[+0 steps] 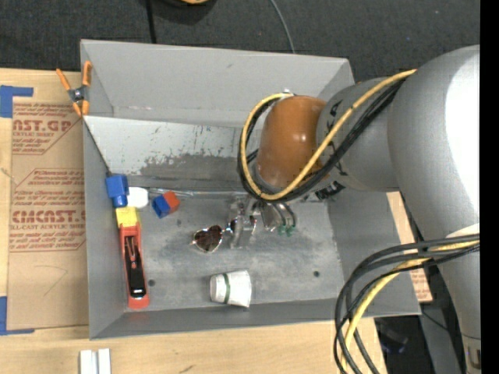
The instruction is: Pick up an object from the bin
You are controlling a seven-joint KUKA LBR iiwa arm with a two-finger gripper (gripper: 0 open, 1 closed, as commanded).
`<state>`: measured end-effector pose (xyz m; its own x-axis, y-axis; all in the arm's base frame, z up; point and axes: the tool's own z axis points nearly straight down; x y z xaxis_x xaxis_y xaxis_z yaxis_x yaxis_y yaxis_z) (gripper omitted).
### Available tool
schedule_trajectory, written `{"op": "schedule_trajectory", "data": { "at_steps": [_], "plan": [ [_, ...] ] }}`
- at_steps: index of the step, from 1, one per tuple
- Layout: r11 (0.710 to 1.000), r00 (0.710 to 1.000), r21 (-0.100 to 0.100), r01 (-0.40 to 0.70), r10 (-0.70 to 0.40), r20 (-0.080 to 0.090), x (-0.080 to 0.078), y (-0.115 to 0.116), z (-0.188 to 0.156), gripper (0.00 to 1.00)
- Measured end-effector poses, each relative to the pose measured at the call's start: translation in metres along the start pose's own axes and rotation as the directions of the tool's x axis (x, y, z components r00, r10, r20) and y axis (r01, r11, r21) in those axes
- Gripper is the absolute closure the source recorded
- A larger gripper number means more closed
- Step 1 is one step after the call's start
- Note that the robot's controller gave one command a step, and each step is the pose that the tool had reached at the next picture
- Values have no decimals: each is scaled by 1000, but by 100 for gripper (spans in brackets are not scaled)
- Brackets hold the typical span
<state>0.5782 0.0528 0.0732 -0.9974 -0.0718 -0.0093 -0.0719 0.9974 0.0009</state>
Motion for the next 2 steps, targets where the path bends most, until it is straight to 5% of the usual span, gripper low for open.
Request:
{"op": "schedule_trajectory", "data": {
  "at_steps": [2],
  "plan": [
    [1000,1000,-1,-13,13,1,-9,12,3,100]
  ]
}}
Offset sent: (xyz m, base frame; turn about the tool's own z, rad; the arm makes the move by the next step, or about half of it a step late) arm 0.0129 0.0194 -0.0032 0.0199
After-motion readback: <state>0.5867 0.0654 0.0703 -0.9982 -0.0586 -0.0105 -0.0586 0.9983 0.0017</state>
